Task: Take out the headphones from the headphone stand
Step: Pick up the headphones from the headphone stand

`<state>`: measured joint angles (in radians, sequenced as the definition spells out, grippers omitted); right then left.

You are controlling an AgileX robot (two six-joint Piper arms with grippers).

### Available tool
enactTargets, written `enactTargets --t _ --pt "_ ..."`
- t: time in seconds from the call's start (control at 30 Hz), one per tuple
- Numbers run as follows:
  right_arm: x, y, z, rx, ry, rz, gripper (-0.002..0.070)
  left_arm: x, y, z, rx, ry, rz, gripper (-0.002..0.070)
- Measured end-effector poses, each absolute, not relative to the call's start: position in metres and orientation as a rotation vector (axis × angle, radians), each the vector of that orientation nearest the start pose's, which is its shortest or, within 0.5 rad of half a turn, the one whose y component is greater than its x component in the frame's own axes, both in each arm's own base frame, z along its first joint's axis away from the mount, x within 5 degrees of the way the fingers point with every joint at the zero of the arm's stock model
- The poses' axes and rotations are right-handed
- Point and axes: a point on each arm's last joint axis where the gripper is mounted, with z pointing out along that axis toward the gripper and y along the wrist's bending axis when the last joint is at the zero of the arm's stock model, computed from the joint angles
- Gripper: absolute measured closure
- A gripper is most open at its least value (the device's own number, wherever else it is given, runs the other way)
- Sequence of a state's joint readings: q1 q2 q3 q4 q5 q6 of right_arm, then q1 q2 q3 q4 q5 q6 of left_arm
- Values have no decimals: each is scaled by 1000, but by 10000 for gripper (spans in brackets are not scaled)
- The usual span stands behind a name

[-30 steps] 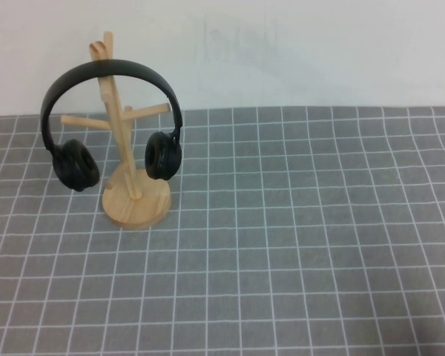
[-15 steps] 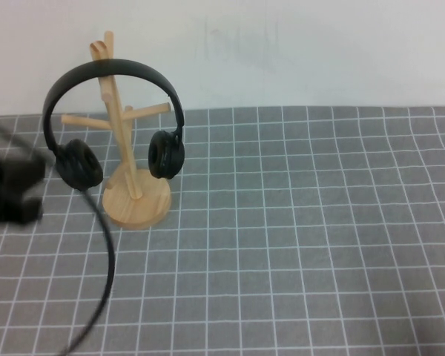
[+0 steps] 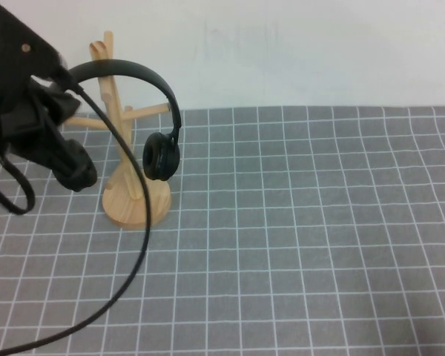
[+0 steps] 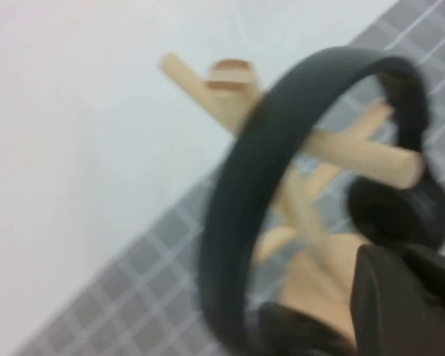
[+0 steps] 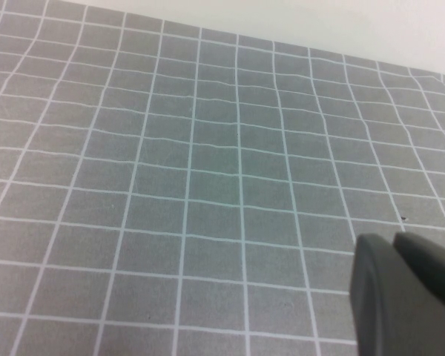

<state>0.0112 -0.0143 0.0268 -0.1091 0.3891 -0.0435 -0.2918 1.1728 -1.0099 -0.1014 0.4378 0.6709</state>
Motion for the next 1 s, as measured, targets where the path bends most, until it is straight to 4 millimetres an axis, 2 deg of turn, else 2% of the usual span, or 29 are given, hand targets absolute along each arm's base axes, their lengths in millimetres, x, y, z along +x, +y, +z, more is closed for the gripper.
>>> enactTargets --t 0.1,0.2,0.27,0.37,0.5,0.7,0.83,0.93,1.0 --pt "52 -3 170 -118 1881 -130 685 248 -75 358 941 1839 221 592" --pt "52 -3 170 -118 1881 -130 685 254 -75 357 945 1816 254 418" --pt "52 -3 170 -118 1881 -130 685 260 -77 355 933 1800 259 278" --pt "52 -3 170 -118 1881 -130 685 270 -80 351 927 1762 273 176" --pt "52 -3 170 -118 1881 -130 685 285 -82 343 928 1722 302 141" --pt "52 -3 170 -118 1881 -130 685 307 -67 329 873 1743 343 136" --pt "52 -3 170 -118 1881 -130 685 315 -65 323 858 1737 348 136" --pt "52 -3 170 -118 1881 -130 685 321 -66 318 856 1726 346 151" --pt "52 -3 170 -118 1881 -130 685 324 -67 313 858 1729 344 186"
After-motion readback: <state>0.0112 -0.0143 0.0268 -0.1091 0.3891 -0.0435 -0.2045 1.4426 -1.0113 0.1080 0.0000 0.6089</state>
